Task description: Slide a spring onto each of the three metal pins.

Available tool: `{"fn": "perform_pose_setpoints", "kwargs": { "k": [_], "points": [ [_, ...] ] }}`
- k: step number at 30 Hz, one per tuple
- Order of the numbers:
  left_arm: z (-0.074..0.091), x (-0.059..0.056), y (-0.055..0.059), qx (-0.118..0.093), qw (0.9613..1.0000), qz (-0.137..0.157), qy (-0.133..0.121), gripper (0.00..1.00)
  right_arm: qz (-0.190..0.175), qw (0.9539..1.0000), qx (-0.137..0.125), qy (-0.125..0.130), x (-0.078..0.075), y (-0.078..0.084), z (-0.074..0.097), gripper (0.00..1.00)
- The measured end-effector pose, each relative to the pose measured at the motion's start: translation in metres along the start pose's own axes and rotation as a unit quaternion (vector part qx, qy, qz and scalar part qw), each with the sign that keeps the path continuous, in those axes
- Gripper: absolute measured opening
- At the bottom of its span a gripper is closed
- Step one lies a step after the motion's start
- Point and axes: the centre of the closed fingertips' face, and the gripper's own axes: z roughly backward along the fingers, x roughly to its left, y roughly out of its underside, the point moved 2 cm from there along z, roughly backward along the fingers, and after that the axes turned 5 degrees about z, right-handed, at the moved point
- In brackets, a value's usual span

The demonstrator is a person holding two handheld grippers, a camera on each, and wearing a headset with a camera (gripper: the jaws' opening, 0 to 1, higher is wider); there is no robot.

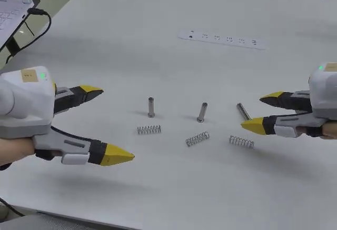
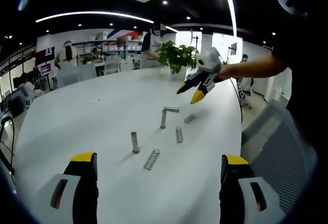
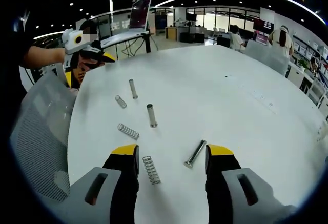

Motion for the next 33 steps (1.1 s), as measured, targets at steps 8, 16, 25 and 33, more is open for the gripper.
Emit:
{"fn": "perform_pose_setpoints", "kwargs": {
  "k": [8,16,25,33],
  "points": [
    [0.000,0.002,-0.001,0.001,1.0000,-0.002,0.000,0.98,-0.009,0.9997,0.022,0.003,-0.011,0.003,-0.011,0.47],
    [0.003,0.005,0.003,0.006,1.0000,-0.002,-0.004,0.98,-0.029,0.9983,0.050,0.007,-0.021,0.007,-0.026,0.39],
    [0.005,0.004,0.005,0.002,1.0000,0.004,-0.003,0.98,-0.083,0.9943,0.065,0.016,-0.035,0.015,-0.040,0.31],
    [0.004,0.007,0.004,0.002,1.0000,0.005,-0.004,0.98,-0.122,0.9889,0.081,0.023,-0.044,0.021,-0.049,0.24]
  ]
}}
